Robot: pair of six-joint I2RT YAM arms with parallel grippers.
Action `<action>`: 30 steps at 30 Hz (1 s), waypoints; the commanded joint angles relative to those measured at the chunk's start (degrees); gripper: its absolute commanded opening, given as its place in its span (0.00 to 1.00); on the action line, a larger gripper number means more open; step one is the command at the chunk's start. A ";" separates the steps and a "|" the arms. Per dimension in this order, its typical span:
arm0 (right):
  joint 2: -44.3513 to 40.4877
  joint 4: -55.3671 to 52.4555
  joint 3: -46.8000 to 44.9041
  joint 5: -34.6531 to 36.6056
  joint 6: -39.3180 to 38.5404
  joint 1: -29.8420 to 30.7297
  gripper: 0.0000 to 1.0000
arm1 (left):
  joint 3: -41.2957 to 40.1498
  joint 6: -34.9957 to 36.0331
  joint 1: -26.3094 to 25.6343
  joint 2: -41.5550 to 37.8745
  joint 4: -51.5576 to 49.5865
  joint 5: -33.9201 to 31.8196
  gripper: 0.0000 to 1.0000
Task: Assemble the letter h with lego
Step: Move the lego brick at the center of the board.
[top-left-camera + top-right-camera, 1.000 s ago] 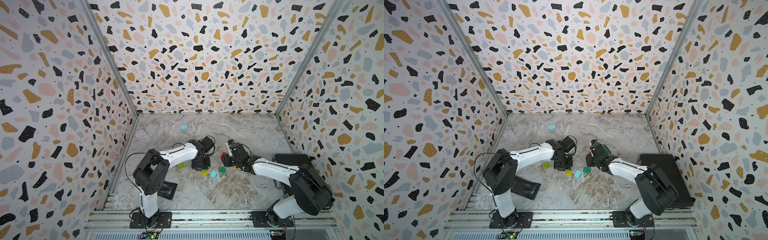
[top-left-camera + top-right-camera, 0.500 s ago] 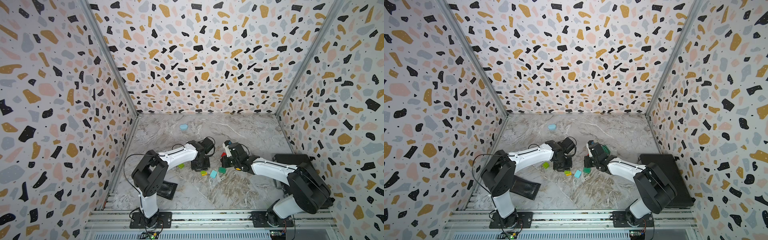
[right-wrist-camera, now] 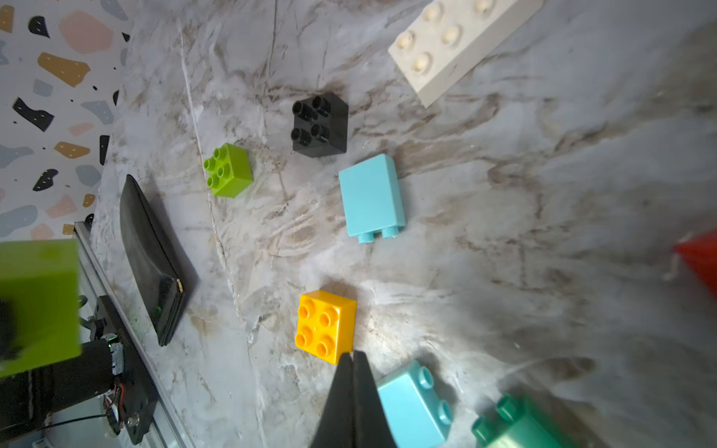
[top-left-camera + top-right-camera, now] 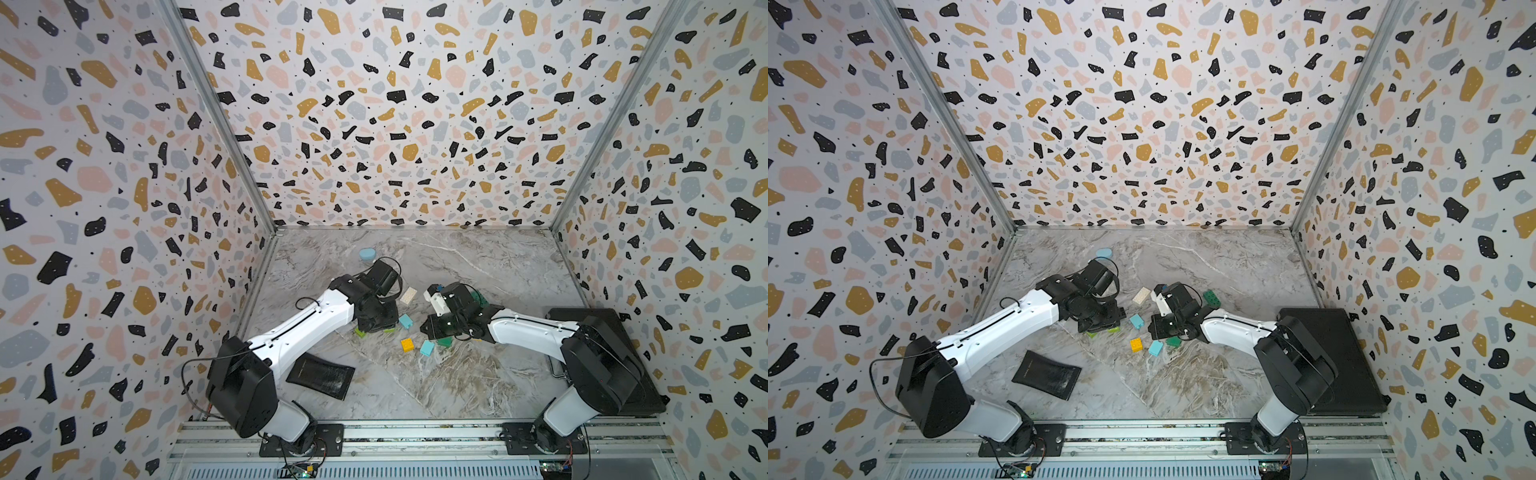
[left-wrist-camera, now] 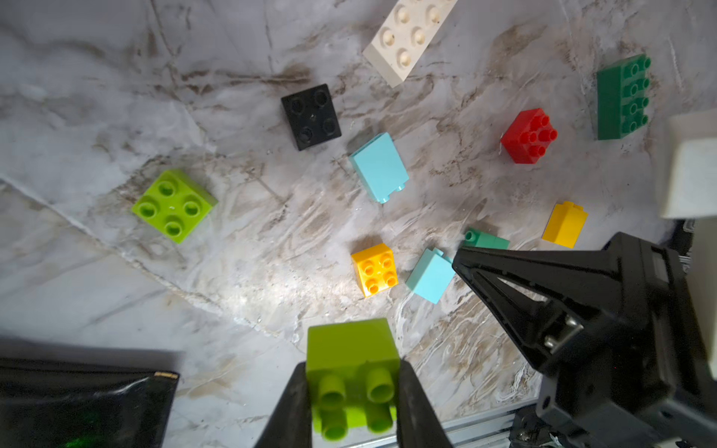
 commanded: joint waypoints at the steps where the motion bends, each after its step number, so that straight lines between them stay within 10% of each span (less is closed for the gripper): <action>1: 1.46 -5.50 2.42 -0.53 0.84 0.60 0.00 | -2.40 2.50 1.07 -2.29 -2.58 0.49 0.02; 30: 11.71 -0.18 5.60 -7.31 3.46 3.40 0.00 | -7.64 0.14 0.86 -1.81 0.06 0.56 0.00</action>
